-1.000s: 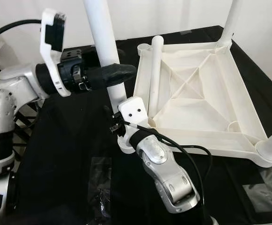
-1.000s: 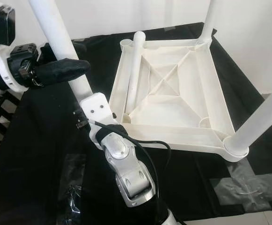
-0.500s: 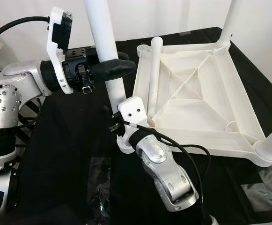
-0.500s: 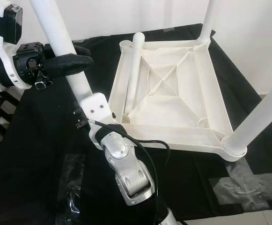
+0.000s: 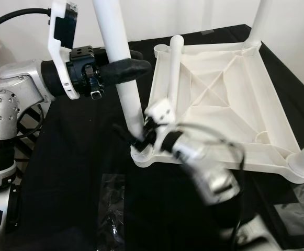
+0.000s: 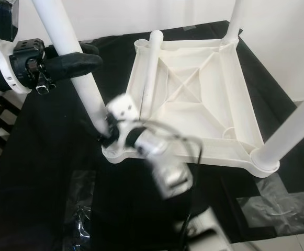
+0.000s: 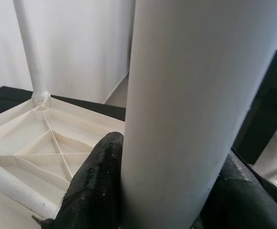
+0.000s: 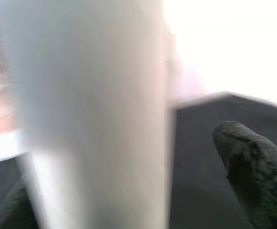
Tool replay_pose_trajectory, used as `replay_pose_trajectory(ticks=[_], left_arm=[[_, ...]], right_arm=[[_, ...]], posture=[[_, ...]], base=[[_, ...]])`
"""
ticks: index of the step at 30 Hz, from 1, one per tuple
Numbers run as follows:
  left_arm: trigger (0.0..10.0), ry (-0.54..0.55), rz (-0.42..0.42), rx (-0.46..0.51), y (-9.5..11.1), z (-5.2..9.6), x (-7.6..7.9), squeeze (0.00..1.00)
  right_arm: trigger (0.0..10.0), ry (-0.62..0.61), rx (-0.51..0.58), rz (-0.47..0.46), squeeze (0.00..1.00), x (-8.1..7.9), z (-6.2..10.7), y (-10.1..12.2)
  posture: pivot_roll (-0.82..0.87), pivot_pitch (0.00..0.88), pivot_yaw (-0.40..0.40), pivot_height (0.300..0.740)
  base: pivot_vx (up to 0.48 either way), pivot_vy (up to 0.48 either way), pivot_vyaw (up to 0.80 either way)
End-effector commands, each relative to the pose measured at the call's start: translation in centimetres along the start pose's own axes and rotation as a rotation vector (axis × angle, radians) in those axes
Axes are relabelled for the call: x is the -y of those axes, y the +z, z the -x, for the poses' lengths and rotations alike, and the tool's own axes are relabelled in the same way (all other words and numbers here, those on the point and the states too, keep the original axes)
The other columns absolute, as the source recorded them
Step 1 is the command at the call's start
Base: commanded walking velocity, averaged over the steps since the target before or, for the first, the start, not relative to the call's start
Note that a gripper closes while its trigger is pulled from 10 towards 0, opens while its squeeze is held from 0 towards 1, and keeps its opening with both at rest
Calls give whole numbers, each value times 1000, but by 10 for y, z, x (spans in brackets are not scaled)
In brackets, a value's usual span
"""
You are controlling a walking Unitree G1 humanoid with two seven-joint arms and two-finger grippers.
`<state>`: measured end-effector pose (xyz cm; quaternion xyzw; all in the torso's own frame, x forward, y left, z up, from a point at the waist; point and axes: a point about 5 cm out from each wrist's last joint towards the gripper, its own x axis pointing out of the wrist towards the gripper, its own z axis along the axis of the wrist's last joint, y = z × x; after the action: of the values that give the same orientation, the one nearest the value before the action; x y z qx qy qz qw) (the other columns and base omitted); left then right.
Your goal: Building children table
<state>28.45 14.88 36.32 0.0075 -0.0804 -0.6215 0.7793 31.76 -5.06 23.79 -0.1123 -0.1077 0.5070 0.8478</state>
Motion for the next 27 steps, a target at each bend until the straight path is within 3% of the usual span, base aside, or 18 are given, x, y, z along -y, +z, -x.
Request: replay_pose_trajectory(ticks=[1, 2, 3, 8, 13, 14, 15, 16, 27], left_arm=[[0, -88, 30, -24, -3, -4, 8, 0], [0, -89, 30, -24, -3, -4, 8, 0], [0, -91, 31, -24, -3, -4, 9, 0], [0, -99, 33, -23, -3, -6, 10, 0], [0, -111, 33, -26, -3, -7, 11, 0], [0, -111, 32, -26, -2, -7, 11, 0], [0, -111, 32, -26, -2, -7, 11, 0], [0, -113, 31, -27, -2, -7, 11, 0], [0, -131, 26, -33, -1, -9, 9, 0]], right_arm=[[10000, 118, -11, 9, 1000, -3, 2, -3], [10000, 151, -25, 30, 1000, 0, 4, -3], [10000, 229, -54, 59, 0, 5, 9, -3], [10000, 365, -77, -1, 0, 21, 16, -3], [9804, 454, -48, -44, 0, 32, 13, -3], [2196, 455, -41, -54, 0, 34, 11, -3], [2196, 455, -41, -54, 0, 34, 11, -3], [0, 454, -35, -63, 0, 36, 9, -3], [0, 523, -94, -58, 0, 35, 2, -17]], posture=[[3, 119, 132, 740], [3, 119, 132, 740], [7, 118, 136, 740], [23, 119, 137, 740], [24, 120, 140, 740], [28, 118, 140, 740], [28, 118, 140, 740], [28, 118, 140, 740], [32, 121, 141, 740]], base=[[0, 0, 0], [0, 0, 0], [0, 0, 0], [0, 0, 0], [0, 0, 0], [0, 0, 0], [0, 0, 0], [0, 0, 0], [0, 0, 0]])
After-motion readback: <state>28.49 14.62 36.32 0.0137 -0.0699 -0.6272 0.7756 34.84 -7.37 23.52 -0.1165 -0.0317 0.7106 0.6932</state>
